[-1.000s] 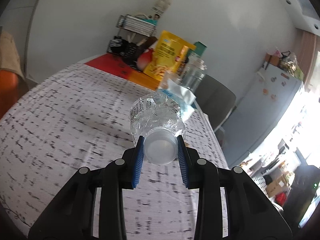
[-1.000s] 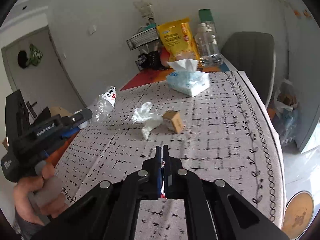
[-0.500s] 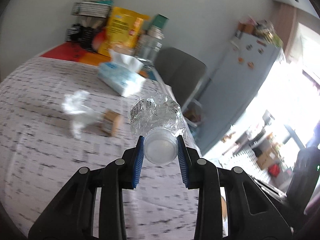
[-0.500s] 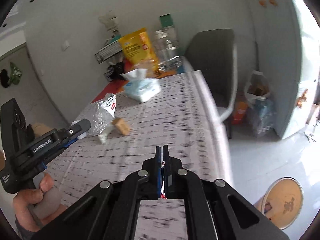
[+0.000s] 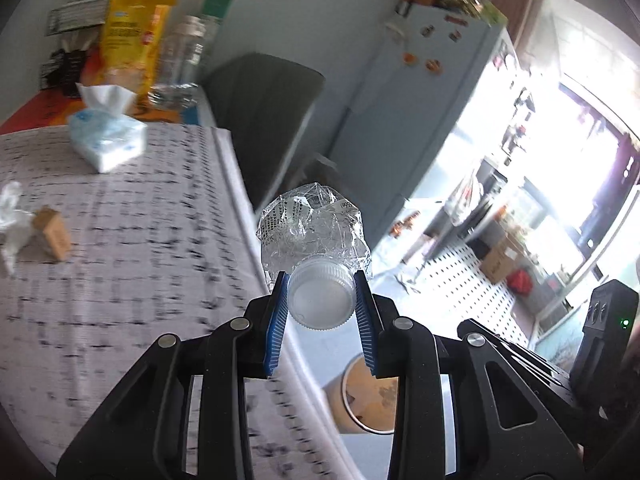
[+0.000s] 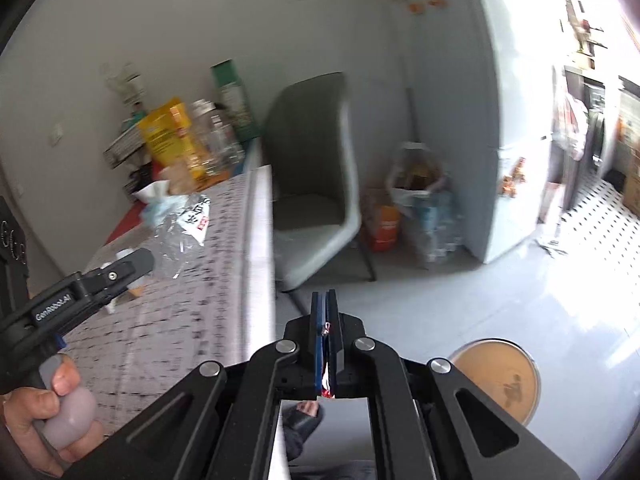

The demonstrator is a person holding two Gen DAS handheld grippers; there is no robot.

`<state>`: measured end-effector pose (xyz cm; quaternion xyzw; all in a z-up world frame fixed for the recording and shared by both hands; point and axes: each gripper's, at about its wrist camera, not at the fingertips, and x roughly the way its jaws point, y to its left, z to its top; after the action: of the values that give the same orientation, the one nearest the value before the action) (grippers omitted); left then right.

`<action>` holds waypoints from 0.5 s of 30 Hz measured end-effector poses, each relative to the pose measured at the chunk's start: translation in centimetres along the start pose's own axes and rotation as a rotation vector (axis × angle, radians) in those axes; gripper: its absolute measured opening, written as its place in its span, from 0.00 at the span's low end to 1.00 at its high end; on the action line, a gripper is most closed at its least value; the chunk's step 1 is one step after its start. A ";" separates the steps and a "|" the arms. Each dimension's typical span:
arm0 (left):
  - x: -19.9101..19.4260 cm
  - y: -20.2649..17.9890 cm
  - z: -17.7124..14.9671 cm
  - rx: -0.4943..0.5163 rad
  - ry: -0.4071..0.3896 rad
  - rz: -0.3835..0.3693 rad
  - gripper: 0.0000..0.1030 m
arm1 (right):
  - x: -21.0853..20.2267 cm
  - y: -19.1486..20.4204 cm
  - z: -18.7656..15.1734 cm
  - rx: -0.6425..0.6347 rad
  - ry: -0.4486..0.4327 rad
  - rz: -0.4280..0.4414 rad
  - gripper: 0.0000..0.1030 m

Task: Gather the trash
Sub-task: 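Carry the bottle and paper scrap in both tools over the tan bin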

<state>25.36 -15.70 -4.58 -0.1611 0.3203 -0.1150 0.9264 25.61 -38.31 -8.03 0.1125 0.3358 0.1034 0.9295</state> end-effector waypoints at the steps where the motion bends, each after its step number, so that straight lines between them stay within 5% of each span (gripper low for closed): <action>1: 0.6 -0.7 -0.1 0.009 0.010 -0.006 0.31 | -0.1 -0.8 0.1 0.010 -0.002 -0.012 0.03; 15: 9.0 -7.8 -2.4 0.076 0.141 -0.042 0.31 | 1.9 -13.0 -1.9 0.184 0.019 -0.108 0.03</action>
<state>29.86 -26.25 -8.48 -0.1240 0.3766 -0.1573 0.9045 27.33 -49.89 -14.19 0.1780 0.3583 0.0229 0.9162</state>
